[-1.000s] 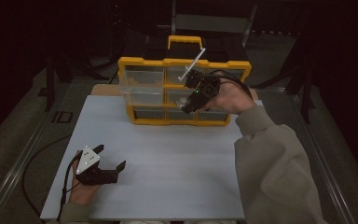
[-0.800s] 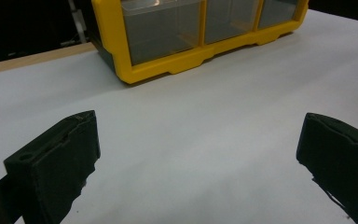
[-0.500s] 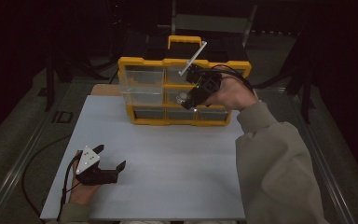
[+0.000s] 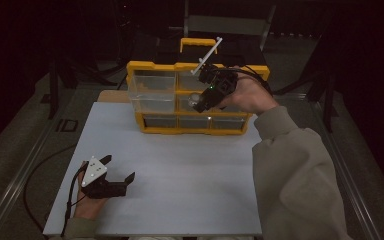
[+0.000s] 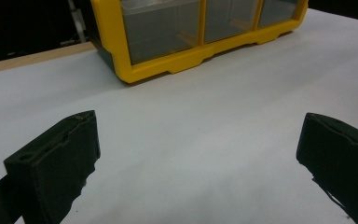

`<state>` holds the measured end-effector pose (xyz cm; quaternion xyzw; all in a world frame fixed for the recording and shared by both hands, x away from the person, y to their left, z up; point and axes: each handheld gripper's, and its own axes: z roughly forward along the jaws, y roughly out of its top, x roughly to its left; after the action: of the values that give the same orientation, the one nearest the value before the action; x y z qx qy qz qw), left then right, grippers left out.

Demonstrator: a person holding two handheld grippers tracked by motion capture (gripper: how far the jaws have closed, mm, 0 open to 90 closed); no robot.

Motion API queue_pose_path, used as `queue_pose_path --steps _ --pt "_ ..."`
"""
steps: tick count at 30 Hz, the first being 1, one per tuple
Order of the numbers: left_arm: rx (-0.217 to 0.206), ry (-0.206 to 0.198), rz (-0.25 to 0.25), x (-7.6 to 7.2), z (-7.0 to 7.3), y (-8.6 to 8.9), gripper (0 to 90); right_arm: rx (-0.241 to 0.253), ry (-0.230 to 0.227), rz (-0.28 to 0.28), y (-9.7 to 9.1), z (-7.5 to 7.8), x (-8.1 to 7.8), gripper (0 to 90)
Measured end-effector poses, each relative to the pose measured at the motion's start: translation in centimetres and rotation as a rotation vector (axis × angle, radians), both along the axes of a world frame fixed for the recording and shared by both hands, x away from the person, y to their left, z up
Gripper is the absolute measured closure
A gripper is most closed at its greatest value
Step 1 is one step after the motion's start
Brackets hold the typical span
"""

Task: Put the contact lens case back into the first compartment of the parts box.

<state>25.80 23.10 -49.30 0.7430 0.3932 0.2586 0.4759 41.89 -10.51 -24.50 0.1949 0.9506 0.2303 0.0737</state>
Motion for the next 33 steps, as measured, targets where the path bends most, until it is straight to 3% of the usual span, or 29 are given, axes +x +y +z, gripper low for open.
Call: queue_pose_path --steps 33 --pt "-0.003 -0.003 0.000 0.0 0.0 0.0 0.1 0.048 -0.024 -0.031 0.8 2.5 0.5 49.2"
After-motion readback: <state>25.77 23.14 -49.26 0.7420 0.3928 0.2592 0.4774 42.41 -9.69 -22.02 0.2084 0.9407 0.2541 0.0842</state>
